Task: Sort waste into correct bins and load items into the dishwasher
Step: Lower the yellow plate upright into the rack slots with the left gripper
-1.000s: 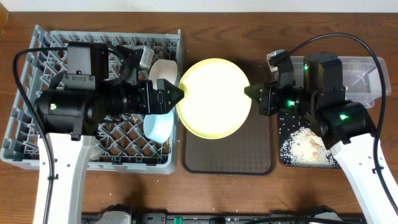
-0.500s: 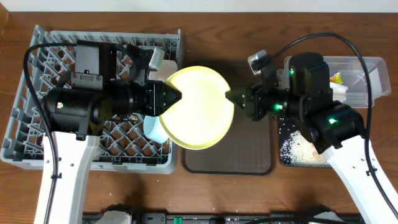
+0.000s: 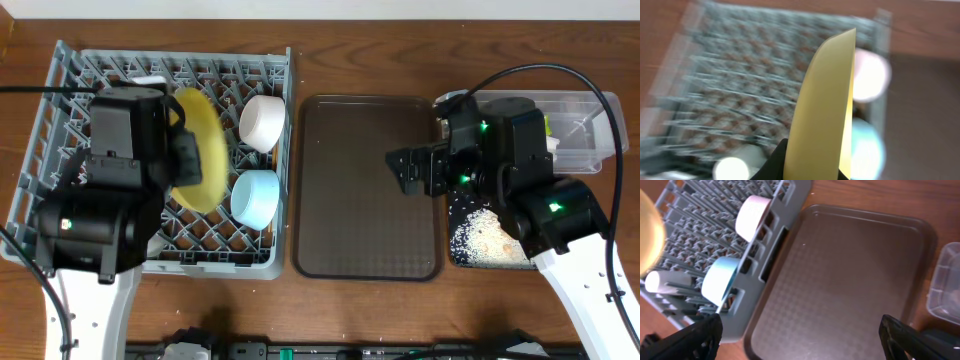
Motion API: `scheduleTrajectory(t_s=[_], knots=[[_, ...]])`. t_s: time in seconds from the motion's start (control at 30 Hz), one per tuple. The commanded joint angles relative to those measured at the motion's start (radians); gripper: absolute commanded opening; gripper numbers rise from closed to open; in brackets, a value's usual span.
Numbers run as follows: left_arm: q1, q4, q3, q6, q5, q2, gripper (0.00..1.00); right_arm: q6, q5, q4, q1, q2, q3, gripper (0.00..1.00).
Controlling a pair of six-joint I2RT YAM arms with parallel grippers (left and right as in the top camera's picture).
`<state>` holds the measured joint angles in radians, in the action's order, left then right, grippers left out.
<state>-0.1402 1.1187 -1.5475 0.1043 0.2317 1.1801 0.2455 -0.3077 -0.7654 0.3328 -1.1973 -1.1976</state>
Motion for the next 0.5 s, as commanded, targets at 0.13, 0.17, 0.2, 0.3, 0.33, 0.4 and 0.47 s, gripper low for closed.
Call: scheduleTrajectory(t_s=[0.13, 0.17, 0.2, 0.3, 0.33, 0.4, 0.47], knots=[[-0.022, -0.008, 0.0, -0.018, 0.234, 0.161, 0.08, 0.024, 0.042, 0.005, -0.012, 0.008, -0.005, 0.99], [-0.034, -0.011, 0.0, -0.018, 0.235, 0.188, 0.07, 0.024, 0.042, 0.005, -0.012, 0.008, -0.005, 0.99], [-0.049, -0.014, 0.0, -0.018, 0.246, 0.216, 0.07, 0.024, 0.042, 0.005, -0.012, 0.008, -0.005, 0.99], [-0.126, -0.026, 0.0, -0.019, 0.391, 0.299, 0.08, 0.024, 0.042, 0.005, -0.012, 0.008, -0.005, 0.99], [-0.154, -0.029, 0.0, -0.03, 0.451, 0.324, 0.07, 0.024, 0.042, 0.005, -0.012, 0.008, -0.005, 0.99], [-0.204, -0.037, 0.0, -0.069, 0.536, 0.37, 0.07, 0.024, 0.042, 0.004, -0.012, 0.008, -0.005, 0.99], [-0.24, -0.045, 0.0, -0.101, 0.563, 0.412, 0.07, 0.031, 0.042, 0.004, -0.012, 0.008, -0.005, 0.99]])
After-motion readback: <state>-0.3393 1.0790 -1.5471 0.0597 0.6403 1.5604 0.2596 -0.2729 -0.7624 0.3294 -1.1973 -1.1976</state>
